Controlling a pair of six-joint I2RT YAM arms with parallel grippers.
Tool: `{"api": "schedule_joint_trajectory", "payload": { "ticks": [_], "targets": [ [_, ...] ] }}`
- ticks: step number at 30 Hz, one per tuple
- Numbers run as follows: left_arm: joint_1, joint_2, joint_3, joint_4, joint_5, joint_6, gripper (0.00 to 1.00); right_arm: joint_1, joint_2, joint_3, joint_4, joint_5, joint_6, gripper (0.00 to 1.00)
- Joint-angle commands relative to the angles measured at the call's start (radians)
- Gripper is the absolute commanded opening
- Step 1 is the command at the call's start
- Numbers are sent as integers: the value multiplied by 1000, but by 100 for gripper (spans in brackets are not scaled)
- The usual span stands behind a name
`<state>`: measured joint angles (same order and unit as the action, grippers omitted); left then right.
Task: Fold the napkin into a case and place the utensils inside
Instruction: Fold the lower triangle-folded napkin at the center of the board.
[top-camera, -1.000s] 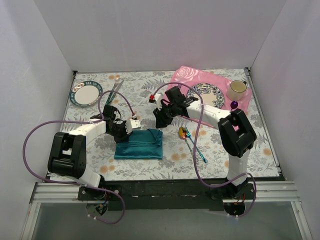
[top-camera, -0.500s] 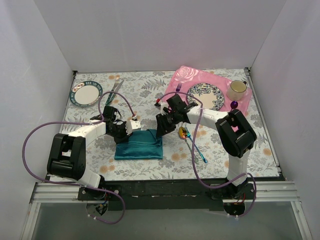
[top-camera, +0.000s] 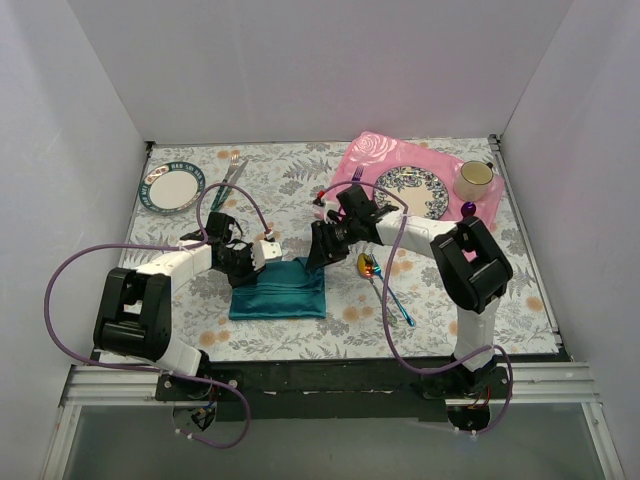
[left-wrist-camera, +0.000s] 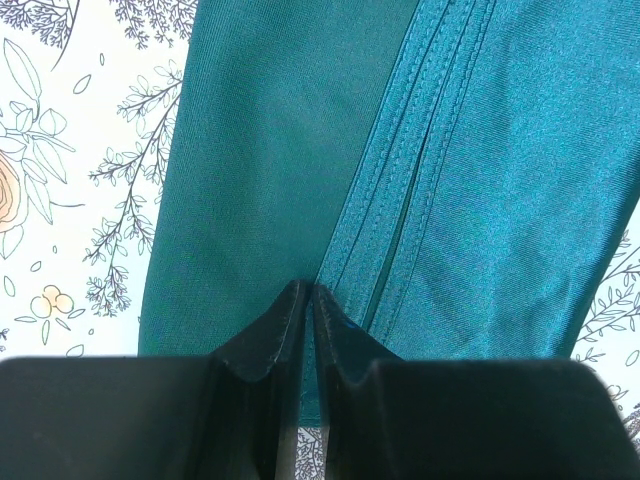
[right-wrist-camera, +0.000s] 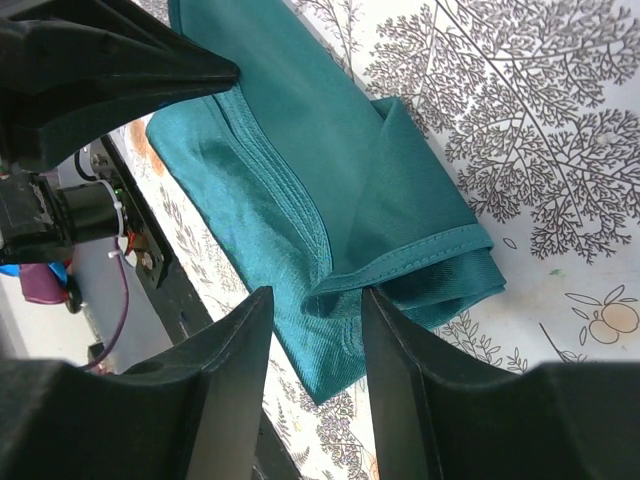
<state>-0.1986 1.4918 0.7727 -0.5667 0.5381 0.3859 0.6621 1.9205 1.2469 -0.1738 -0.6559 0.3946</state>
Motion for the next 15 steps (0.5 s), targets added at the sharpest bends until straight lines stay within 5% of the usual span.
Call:
{"api": "schedule_joint_trajectory", "payload": {
  "ticks": [1,8,13,15],
  "targets": [
    [-4,-42,-10,5,0,10,8,-7,29,-1,30,-22,44,49],
    [-4,-38,-12,5,0,11,8,-12,55,-9,33,-31,67,33],
    [-4,-36,-10,5,-7,5,8,-15,45,-15,10,-42,53,1],
    [-4,-44,-4,1,-3,-4,8,-19,34,-23,-15,-44,27,1]
  ]
}}
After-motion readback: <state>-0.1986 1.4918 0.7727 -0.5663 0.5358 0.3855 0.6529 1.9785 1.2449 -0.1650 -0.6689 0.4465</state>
